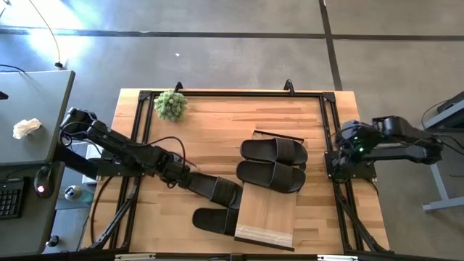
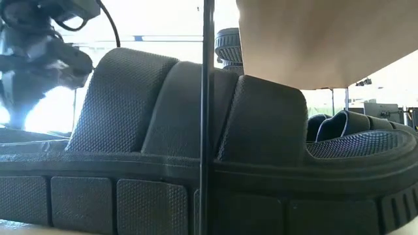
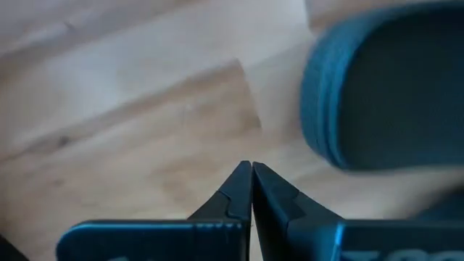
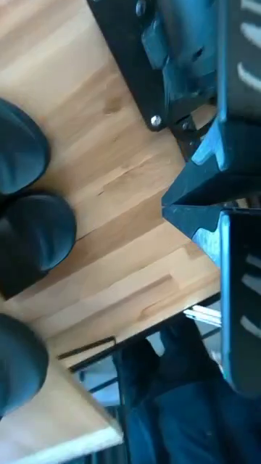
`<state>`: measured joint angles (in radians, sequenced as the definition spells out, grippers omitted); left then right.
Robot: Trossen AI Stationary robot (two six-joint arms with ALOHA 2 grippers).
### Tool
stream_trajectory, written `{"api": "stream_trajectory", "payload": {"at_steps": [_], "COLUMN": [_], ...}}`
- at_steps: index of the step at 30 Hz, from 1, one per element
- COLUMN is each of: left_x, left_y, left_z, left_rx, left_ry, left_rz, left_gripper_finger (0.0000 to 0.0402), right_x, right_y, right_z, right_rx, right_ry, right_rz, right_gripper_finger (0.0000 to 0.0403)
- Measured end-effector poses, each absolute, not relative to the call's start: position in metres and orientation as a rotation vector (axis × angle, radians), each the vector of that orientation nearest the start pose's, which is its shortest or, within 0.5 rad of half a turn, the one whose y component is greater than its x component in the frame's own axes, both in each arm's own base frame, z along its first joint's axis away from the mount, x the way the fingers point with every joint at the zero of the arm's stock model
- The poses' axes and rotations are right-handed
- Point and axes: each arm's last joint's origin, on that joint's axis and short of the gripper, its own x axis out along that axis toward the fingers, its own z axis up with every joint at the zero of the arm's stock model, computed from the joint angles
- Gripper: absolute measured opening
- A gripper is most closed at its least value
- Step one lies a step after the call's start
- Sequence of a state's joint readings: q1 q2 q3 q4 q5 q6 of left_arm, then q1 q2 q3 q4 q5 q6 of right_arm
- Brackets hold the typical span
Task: Pick and place slides into the shelf
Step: Put the black slide under the shelf
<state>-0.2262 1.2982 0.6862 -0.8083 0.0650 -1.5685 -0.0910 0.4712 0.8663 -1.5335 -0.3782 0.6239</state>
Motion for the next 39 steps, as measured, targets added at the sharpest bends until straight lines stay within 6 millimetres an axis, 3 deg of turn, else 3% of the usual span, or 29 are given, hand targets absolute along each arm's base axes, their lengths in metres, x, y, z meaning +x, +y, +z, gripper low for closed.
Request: {"api": "stream_trajectory", "payload": {"at_steps": [5, 8, 12, 19, 23, 30, 39], "left_x": [0.196, 0.2, 0.205, 0.21, 0.214, 0.23, 0.237], "left_y": [-0.033, -0.027, -0.021, -0.019, -0.021, -0.023, -0.025], "left_z": [0.17, 0.17, 0.169, 0.165, 0.157, 0.155, 0.146], "left_rx": [-1.177, -1.2, -1.204, -1.201, -1.203, -1.261, -1.282], "left_ry": [1.178, 1.147, 1.123, 1.119, 1.158, 1.091, 1.128], "left_rz": [0.961, 0.961, 0.934, 0.929, 0.92, 0.818, 0.77], "left_gripper_finger": [0.0001, 0.0001, 0.0001, 0.0, 0.0, 0.0, 0.0], "right_x": [0.038, 0.044, 0.045, 0.052, 0.061, 0.067, 0.069], "right_y": [0.012, 0.011, 0.009, 0.0, -0.002, 0.007, 0.016], "right_z": [0.277, 0.277, 0.261, 0.242, 0.23, 0.223, 0.223], "right_rx": [0.872, 0.88, 0.88, 0.693, 0.684, 0.63, 0.522], "right_ry": [1.117, 1.009, 0.985, 0.914, 0.898, 0.957, 0.962], "right_rz": [0.092, 0.117, 0.014, -0.254, -0.323, -0.082, -0.037], "right_gripper_finger": [0.0, 0.0, 0.0, 0.0, 0.0, 0.0, 0.0]}}
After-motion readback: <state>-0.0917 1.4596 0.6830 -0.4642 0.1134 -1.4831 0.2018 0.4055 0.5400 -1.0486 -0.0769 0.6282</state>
